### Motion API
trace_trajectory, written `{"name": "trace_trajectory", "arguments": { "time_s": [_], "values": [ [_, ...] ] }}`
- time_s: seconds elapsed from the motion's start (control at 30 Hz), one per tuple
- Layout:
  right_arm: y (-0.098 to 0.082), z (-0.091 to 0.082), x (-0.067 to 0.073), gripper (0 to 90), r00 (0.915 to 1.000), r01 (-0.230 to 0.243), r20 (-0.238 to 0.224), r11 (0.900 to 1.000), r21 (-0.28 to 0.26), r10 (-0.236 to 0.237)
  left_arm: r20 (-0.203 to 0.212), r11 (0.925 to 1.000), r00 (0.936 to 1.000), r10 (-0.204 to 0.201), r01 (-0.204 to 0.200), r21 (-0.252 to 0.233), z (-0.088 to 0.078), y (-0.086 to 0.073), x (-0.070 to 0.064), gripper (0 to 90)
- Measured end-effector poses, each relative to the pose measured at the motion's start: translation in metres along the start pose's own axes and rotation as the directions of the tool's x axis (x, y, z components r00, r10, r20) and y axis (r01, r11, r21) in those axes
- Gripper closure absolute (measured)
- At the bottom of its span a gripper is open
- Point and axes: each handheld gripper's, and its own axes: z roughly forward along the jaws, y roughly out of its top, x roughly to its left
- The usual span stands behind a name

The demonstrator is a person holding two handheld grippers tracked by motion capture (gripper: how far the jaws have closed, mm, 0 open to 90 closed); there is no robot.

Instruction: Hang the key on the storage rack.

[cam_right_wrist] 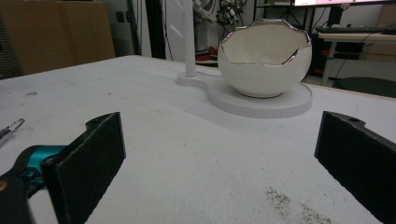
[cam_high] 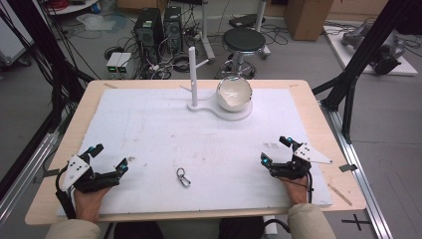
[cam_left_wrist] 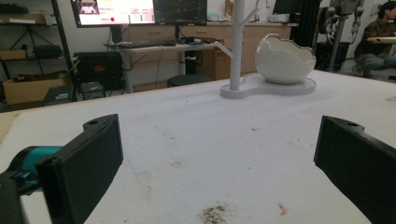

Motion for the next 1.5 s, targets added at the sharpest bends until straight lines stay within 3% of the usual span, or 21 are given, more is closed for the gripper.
{"name": "trace_trajectory", "arguments": {
  "time_s": [0.57,0.77,0.8,0.87,0.9,0.97,1.0,1.03,1.1,1.17,1.2,1.27,1.3,1.33,1.37,1.4,1.43,1.47,1.5],
  "values": [
    [0.0,0.0,0.0,0.8,1.0,-0.01,-0.002,1.0,-0.006,0.01,0.011,0.9998,0.9997,-0.021,0.021,0.001,0.0,0.0,0.003,1.7],
    [0.0,0.0,0.0,0.8,1.0,-0.008,-0.002,1.0,-0.008,0.008,0.058,0.999,0.9983,-0.008,0.006,0.044,0.005,0.005,0.006,1.7],
    [0.0,0.0,-0.001,0.8,1.0,-0.007,-0.002,1.0,-0.008,0.007,0.099,0.9987,0.995,-0.001,-0.004,0.05,0.006,0.012,0.006,1.7],
    [0.0,0.0,-0.001,0.8,0.9999,-0.012,-0.002,1.0,-0.008,0.012,0.138,0.9981,0.9903,0.015,-0.023,0.058,0.009,0.02,0.006,1.7],
    [0.0,0.0,-0.001,0.8,0.9999,-0.012,-0.002,1.0,-0.008,0.012,0.138,0.9981,0.9903,0.015,-0.023,0.058,0.009,0.02,0.006,1.7],
    [0.0,0.0,-0.001,0.8,1.0,-0.007,-0.001,1.0,-0.009,0.007,0.205,0.9929,0.9769,0.06,-0.08,0.088,0.017,0.036,0.003,1.7],
    [0.0,0.0,0.0,0.8,1.0,-0.01,0.0,1.0,-0.006,0.01,0.205,0.9929,0.9769,0.06,-0.08,0.088,0.017,0.036,0.003,1.7],
    [0.0,-0.001,0.0,0.8,0.9999,-0.013,0.0,1.0,-0.002,0.013,0.221,0.9915,0.973,0.068,-0.091,0.094,0.019,0.039,0.003,1.7],
    [0.0,0.0,-0.001,0.8,1.0,-0.004,0.001,1.0,-0.007,0.004,0.262,0.9872,0.9611,0.087,-0.118,0.107,0.025,0.048,0.0,1.7],
    [0.0,0.0,0.0,0.8,1.0,-0.008,0.0,1.0,-0.004,0.008,0.33,0.9789,0.938,0.105,-0.156,0.132,0.035,0.064,-0.004,1.7],
    [0.0,0.0,0.0,0.8,1.0,-0.009,0.0,1.0,-0.005,0.009,0.33,0.9789,0.938,0.105,-0.156,0.132,0.035,0.064,-0.004,1.7],
    [0.0,0.0,0.0,0.8,1.0,-0.01,0.001,1.0,-0.005,0.01,0.378,0.9694,0.9176,0.122,-0.192,0.153,0.046,0.076,-0.008,1.7],
    [0.0,0.0,0.0,0.8,1.0,-0.008,0.0,1.0,-0.005,0.008,0.378,0.9694,0.9176,0.122,-0.192,0.153,0.046,0.076,-0.008,1.7],
    [0.0,0.0,0.0,0.8,0.9999,-0.013,0.0,1.0,-0.003,0.013,0.397,0.9669,0.9098,0.122,-0.199,0.159,0.05,0.08,-0.01,1.7],
    [0.0,0.0,0.0,0.8,0.9999,-0.011,0.0,1.0,-0.002,0.011,0.445,0.9577,0.888,0.117,-0.22,0.186,0.058,0.087,-0.013,1.7],
    [0.0,0.0,0.0,0.8,1.0,-0.006,0.002,1.0,-0.005,0.006,0.473,0.9533,0.8739,0.111,-0.228,0.198,0.063,0.09,-0.015,1.7],
    [0.0,-0.001,0.0,0.8,1.0,-0.01,0.001,1.0,-0.001,0.01,0.473,0.9533,0.8739,0.111,-0.228,0.198,0.063,0.09,-0.015,1.7],
    [0.0,0.0,0.0,0.8,0.9999,-0.01,0.001,1.0,-0.003,0.01,0.535,0.9433,0.8403,0.087,-0.242,0.227,0.072,0.094,-0.019,1.7],
    [0.0,0.0,0.0,0.8,0.9999,-0.011,0.001,1.0,-0.002,0.011,0.556,0.936,0.8267,0.085,-0.258,0.24,0.076,0.095,-0.021,1.7]
  ]
}}
